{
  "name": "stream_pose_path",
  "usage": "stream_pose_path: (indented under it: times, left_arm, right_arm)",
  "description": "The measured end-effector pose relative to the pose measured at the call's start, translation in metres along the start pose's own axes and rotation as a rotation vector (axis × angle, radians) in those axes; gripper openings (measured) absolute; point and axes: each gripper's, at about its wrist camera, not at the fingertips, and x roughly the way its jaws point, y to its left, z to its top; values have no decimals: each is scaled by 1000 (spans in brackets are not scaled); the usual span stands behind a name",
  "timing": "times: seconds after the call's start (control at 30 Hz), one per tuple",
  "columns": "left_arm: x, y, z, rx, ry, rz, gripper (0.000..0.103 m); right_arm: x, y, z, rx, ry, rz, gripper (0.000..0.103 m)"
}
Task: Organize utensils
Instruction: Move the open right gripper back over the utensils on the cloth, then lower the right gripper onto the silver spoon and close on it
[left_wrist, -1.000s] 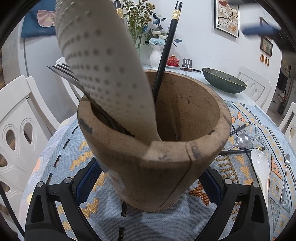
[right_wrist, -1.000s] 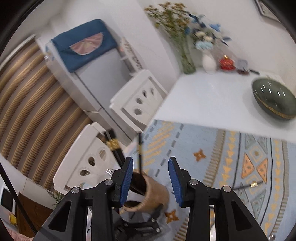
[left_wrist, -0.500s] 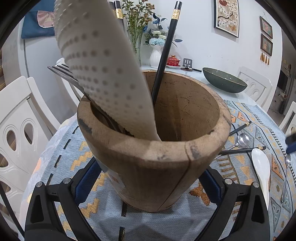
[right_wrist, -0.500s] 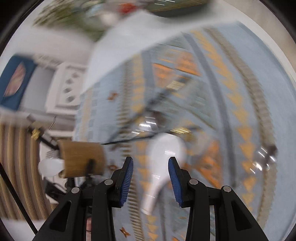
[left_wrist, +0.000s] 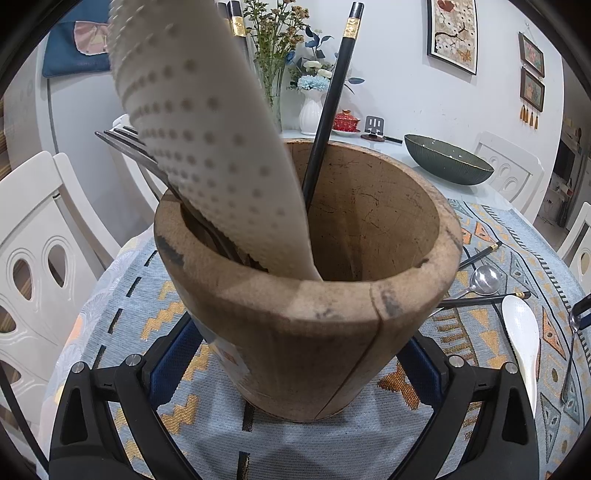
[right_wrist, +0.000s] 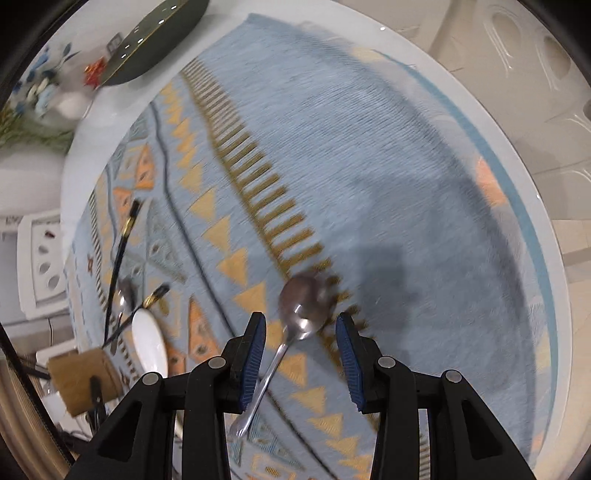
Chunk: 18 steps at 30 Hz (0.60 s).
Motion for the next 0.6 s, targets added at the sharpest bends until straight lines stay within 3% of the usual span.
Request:
stream_pose_path:
  times: [0.1,0.23,0.33,0.5,0.6]
  left_arm:
    - [1,0,1,-4,7,-4,100]
    - [4,2,4,-9,13,-11,100]
    - [5,4,4,-10,14,-12,100]
    - [5,8,6,-12,15,-15,100]
    - [5,8,6,-12,15,-16,100]
  right_arm:
    - [3,8,4,-34,-16,-26,40]
    - [6,35,0,-139,-22,-77,15]
    - [7,57,-6,-184,-8,-29,3]
    - [15,95,-19,-303,49,-7,4]
    - [28,104,-27,-345,87,-44,4]
